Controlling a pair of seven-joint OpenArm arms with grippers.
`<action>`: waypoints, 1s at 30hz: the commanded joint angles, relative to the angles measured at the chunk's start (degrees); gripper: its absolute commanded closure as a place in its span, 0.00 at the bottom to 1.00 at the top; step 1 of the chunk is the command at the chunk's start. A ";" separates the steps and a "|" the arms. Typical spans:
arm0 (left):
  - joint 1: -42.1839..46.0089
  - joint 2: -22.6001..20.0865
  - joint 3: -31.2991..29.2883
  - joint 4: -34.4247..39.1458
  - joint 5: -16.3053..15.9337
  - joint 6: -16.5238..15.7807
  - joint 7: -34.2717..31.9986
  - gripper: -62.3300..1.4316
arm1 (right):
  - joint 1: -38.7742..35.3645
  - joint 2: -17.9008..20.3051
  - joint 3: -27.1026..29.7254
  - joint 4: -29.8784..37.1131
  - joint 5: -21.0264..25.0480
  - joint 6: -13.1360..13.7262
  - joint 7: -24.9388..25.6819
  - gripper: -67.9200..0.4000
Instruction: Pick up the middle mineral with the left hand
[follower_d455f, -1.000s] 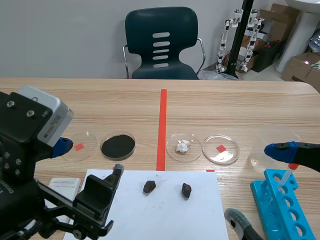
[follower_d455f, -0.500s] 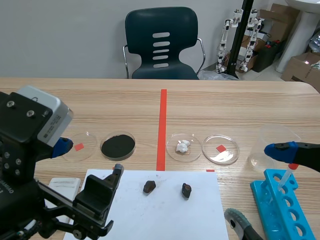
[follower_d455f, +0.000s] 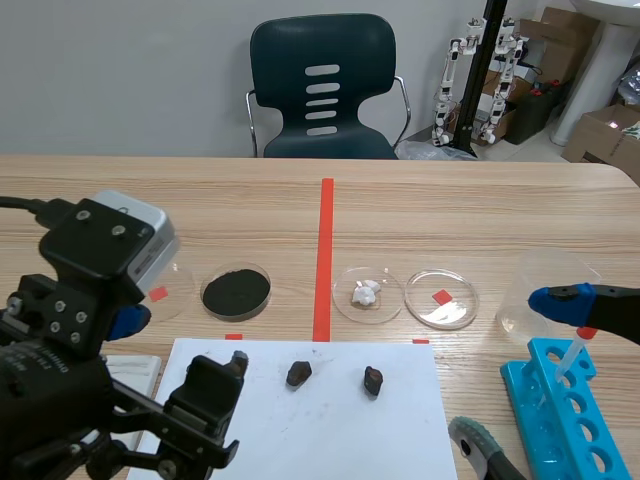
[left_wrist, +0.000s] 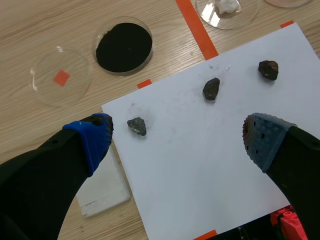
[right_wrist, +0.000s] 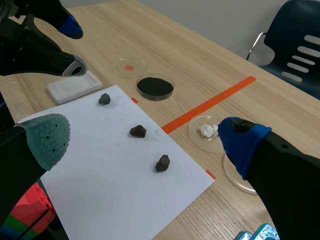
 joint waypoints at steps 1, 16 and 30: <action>-1.79 0.55 1.92 0.31 0.20 0.17 0.90 0.12 | 0.09 0.61 0.66 0.39 0.85 0.07 0.85 0.08; -19.34 10.29 14.60 -14.03 0.17 0.59 17.05 0.12 | 0.09 0.61 0.66 0.39 0.83 0.07 0.87 0.08; -32.81 21.53 20.11 -28.04 0.17 1.66 26.53 0.14 | 0.09 0.61 0.66 0.39 0.83 0.07 0.85 0.08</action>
